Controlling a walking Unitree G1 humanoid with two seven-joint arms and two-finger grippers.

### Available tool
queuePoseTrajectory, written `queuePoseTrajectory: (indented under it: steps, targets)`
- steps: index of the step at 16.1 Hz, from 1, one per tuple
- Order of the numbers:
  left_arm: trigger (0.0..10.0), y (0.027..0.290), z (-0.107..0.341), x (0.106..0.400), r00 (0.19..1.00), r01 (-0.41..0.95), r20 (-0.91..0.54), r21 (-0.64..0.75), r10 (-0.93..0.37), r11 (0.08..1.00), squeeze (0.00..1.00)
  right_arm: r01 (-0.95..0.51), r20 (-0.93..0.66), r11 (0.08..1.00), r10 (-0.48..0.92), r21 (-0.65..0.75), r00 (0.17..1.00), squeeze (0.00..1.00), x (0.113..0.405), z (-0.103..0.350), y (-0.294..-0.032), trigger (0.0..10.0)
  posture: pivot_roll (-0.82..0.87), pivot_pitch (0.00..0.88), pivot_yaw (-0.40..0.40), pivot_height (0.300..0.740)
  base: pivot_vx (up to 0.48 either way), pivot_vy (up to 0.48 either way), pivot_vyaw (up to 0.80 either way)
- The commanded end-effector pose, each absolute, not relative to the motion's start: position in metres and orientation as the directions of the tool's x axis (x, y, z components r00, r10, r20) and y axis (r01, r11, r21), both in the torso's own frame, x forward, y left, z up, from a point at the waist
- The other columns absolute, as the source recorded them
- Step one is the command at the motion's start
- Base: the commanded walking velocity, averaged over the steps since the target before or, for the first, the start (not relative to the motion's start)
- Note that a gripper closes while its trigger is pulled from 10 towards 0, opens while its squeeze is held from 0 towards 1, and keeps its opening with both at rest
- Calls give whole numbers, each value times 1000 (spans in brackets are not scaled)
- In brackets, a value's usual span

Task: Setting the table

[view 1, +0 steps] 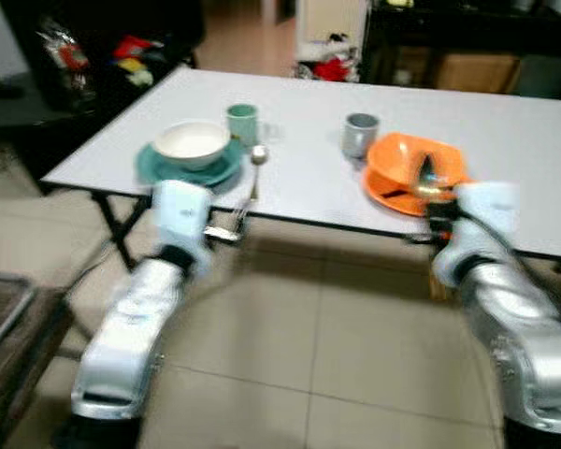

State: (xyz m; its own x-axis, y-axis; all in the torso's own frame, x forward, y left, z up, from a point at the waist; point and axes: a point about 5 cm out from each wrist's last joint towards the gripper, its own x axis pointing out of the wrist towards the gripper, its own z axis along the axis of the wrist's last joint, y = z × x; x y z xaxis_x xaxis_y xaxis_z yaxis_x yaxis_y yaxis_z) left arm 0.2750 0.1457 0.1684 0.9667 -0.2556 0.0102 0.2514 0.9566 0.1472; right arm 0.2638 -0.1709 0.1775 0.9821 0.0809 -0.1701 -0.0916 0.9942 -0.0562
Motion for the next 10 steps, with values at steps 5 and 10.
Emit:
queuePoseTrajectory:
  steps: [5,10]
  targets:
    - [10000,135,171,276,954,292,21,144,-298,946,0,-48,-170,997,37,-61,985,0,261,180,-183,10000,48,0,34,740,371,0,-731]
    - [10000,136,171,276,955,290,17,147,-296,946,0,-67,-177,996,56,-55,983,0,261,180,-181,10000,56,0,29,740,371,0,0]
